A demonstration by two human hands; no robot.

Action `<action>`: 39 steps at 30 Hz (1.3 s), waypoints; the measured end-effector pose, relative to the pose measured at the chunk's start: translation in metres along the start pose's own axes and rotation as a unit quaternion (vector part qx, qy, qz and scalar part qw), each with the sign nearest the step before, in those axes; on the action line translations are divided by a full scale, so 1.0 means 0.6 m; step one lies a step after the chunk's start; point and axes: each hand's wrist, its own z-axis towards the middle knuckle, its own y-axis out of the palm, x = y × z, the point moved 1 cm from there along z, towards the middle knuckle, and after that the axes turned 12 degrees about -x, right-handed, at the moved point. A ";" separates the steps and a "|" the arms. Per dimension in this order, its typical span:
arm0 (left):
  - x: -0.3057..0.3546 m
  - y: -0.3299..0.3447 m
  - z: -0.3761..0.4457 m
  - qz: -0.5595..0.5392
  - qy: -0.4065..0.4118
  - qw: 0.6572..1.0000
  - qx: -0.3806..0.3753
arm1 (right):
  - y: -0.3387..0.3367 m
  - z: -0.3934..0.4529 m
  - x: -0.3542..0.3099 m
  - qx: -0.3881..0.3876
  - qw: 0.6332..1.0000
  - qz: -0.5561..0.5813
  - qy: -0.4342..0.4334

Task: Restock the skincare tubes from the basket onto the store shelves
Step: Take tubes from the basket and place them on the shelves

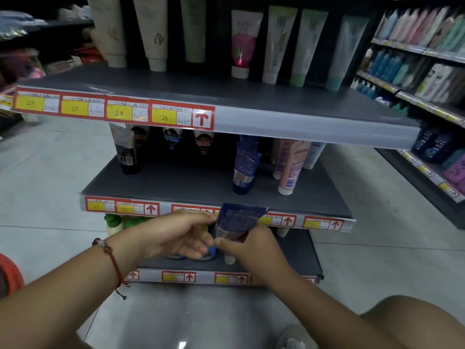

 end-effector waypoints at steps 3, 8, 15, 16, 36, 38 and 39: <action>0.000 -0.019 0.000 0.172 0.022 0.978 0.112 | -0.032 0.030 -0.007 0.043 0.999 -0.002 0.006; -0.008 -0.063 -0.010 0.397 0.023 0.900 0.179 | -0.078 0.087 -0.010 0.125 0.991 -0.053 0.004; -0.015 -0.090 -0.020 0.499 -0.064 0.855 0.125 | -0.090 0.139 0.019 0.116 0.986 -0.098 0.064; -0.017 -0.091 -0.022 0.510 -0.078 0.850 0.110 | -0.090 0.142 0.024 0.115 0.987 -0.089 0.068; -0.074 -0.148 -0.219 0.485 -0.112 0.854 0.151 | 0.045 0.032 -0.047 0.092 0.982 -0.163 0.017; -0.101 -0.171 -0.261 0.468 -0.135 0.857 0.171 | 0.117 0.015 -0.080 -0.007 0.979 -0.203 -0.021; -0.118 -0.183 -0.284 0.458 -0.147 0.857 0.182 | 0.154 0.011 -0.098 -0.051 0.973 -0.220 -0.050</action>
